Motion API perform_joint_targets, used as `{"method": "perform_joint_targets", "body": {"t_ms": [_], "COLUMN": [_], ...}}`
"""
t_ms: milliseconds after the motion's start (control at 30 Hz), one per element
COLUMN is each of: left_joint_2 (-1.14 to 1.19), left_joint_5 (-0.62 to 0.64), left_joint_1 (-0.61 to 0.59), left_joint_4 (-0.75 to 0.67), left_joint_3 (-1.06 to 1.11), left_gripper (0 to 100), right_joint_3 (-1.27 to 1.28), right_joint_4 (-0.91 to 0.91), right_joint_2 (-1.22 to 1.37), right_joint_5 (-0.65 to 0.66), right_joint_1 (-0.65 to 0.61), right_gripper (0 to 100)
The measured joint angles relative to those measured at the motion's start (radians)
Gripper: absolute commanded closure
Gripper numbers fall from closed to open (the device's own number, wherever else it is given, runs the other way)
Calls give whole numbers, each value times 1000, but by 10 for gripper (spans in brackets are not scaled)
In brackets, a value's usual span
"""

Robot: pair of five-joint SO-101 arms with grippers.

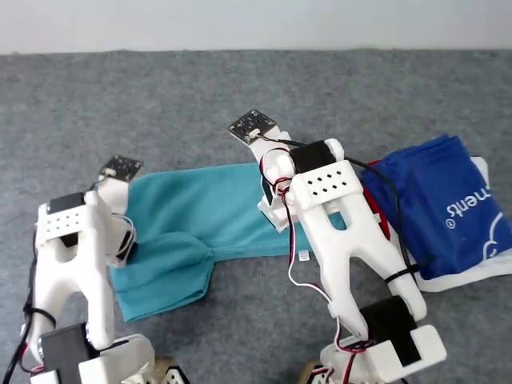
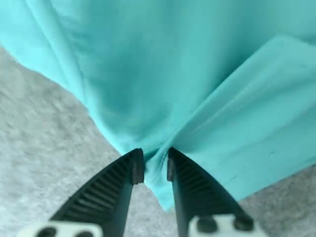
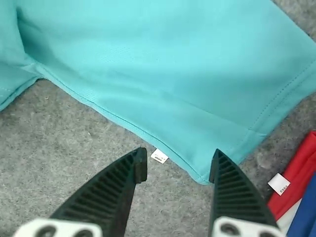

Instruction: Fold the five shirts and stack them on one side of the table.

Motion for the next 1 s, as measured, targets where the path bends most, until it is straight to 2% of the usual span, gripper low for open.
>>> {"method": "perform_joint_targets", "body": {"t_ms": [233, 433, 567, 700, 800, 900, 1000], "left_joint_2": [0, 0, 0, 0, 0, 0, 0], "left_joint_5": [0, 0, 0, -3, 9, -26, -48], "left_joint_1": [133, 218, 213, 201, 130, 40, 2], "left_joint_4": [-6, -115, -132, -55, 0, 11, 11], "left_joint_3": [-41, -41, -41, -41, -41, -38, -32], "left_gripper": [918, 918, 917, 898, 853, 846, 844], "right_joint_3": [0, 0, 0, 0, 0, 0, 0], "right_joint_4": [0, 0, 0, 2, 2, 2, 2], "right_joint_2": [0, 0, 0, 0, 0, 0, 0], "right_joint_5": [0, 0, 0, 0, 0, 0, 0], "right_joint_1": [0, 0, 0, 0, 0, 0, 0], "right_gripper": [790, 790, 790, 790, 790, 790, 790]}}
